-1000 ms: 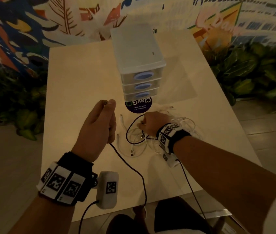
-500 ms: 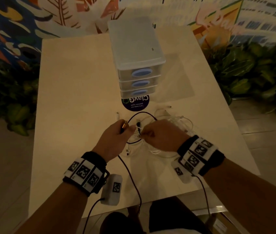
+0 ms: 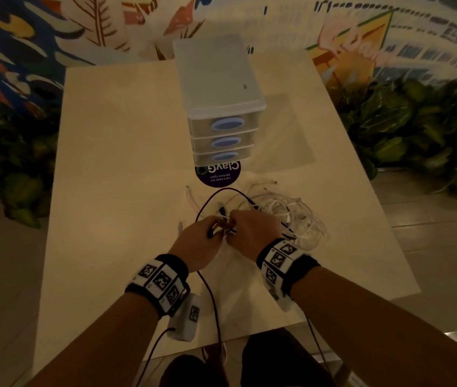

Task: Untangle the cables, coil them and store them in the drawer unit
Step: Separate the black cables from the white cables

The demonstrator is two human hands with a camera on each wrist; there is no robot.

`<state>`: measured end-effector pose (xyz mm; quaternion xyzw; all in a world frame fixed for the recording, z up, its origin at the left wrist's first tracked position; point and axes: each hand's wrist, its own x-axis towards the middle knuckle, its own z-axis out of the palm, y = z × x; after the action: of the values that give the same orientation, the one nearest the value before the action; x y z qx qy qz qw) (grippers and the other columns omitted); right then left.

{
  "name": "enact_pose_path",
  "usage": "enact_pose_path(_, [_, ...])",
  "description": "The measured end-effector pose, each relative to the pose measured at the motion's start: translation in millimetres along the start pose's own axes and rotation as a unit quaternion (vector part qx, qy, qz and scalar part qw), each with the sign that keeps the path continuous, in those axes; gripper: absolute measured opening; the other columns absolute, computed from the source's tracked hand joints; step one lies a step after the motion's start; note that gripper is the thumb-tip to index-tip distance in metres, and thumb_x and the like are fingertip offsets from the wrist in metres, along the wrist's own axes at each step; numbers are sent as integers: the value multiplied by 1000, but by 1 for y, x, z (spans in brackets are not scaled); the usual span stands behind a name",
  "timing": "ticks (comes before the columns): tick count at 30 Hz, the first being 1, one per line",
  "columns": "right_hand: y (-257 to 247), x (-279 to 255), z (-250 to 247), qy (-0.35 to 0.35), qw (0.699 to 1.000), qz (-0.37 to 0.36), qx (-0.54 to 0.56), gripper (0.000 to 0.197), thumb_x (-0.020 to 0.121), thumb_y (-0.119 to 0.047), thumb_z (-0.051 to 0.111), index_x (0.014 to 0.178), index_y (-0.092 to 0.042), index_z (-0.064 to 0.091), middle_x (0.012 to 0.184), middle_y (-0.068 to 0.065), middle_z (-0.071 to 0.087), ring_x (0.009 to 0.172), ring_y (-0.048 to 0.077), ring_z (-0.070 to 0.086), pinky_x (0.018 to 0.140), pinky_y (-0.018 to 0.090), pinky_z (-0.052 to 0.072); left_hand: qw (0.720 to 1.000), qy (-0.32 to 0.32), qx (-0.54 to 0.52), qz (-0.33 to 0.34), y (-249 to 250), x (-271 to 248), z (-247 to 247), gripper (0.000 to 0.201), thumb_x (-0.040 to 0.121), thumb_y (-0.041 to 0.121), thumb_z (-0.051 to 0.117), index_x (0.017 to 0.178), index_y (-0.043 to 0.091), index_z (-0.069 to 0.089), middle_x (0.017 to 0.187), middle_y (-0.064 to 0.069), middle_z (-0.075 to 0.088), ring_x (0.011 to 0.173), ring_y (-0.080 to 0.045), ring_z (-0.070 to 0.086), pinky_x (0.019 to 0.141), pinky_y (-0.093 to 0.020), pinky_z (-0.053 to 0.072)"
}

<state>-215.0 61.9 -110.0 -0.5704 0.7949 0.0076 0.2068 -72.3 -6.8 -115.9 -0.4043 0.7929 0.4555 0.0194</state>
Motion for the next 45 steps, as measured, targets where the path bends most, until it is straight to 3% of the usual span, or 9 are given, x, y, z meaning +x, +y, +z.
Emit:
enact_pose_path(5, [-1, 0, 10, -7, 1000, 14, 23, 32, 89, -45, 57, 112, -24, 52, 95, 1, 69, 82, 27, 67, 64, 32, 49, 1000, -11, 11, -16, -3, -2, -2, 24, 105, 32, 48, 106, 17, 66, 69, 10, 51, 61, -8, 48, 65, -27, 35])
enact_pose_path(12, [9, 3, 7, -23, 996, 20, 85, 22, 91, -36, 54, 110, -28, 63, 100, -1, 69, 92, 24, 66, 71, 33, 51, 998, 28, -1, -54, -4, 4, 7, 34, 98, 57, 52, 118, 30, 61, 111, -6, 70, 99, -24, 65, 79, -27, 38])
enact_pose_path(15, [10, 5, 5, -26, 994, 20, 100, 20, 90, -33, 56, 107, -28, 65, 101, -2, 69, 93, 24, 65, 73, 34, 51, 998, 32, 1, -58, -6, 10, 7, 22, 94, 60, 53, 97, 41, 64, 100, 19, 71, 94, -13, 65, 91, -36, 46])
enact_pose_path(18, [11, 8, 5, -24, 994, 28, 101, 18, 89, -35, 60, 105, -29, 68, 103, -3, 69, 96, 23, 65, 78, 37, 54, 998, 17, 7, -55, -2, 12, 1, 32, 96, 42, 59, 65, 35, 55, 55, 20, 57, 57, 2, 52, 60, -22, 37])
enact_pose_path(25, [15, 11, -4, -42, 994, -8, 98, 25, 94, -45, 56, 96, -22, 64, 84, -4, 63, 81, 21, 62, 72, 35, 53, 999, 36, -10, -29, 0, 14, -4, 29, 95, 35, 63, 69, 39, 52, 68, 17, 55, 66, -2, 52, 63, -26, 36])
enact_pose_path(30, [17, 6, -21, -20, 996, -49, 73, 29, 97, -47, 51, 86, -20, 53, 77, -3, 56, 73, 21, 55, 64, 33, 41, 998, 63, -15, -27, -1, 17, -5, 30, 96, 38, 60, 77, 15, 62, 60, 1, 53, 56, -15, 49, 58, -34, 39])
enact_pose_path(33, [18, 5, -30, -5, 996, -65, 61, 27, 98, -46, 51, 84, -22, 47, 76, -3, 53, 74, 23, 54, 64, 33, 37, 992, 65, -96, -48, 6, 17, -5, 41, 100, 42, 56, 75, 10, 61, 45, 8, 45, 44, -10, 44, 54, -33, 37])
enact_pose_path(40, [29, 1, -41, 16, 993, -92, 77, 32, 98, -53, 53, 82, -26, 53, 81, -6, 55, 77, 17, 55, 69, 38, 48, 991, 81, -95, -42, 6, 19, -14, 27, 101, 34, 56, 82, 19, 68, 51, 8, 48, 45, -6, 42, 51, -26, 32])
enact_pose_path(45, [50, -11, -58, 44, 975, -39, 216, 24, 98, -52, 56, 97, -33, 70, 86, -11, 70, 74, 3, 59, 70, 23, 46, 987, 124, -80, -60, -1, 16, -18, 22, 98, 41, 60, 99, 19, 62, 65, 2, 50, 55, -13, 46, 53, -24, 34])
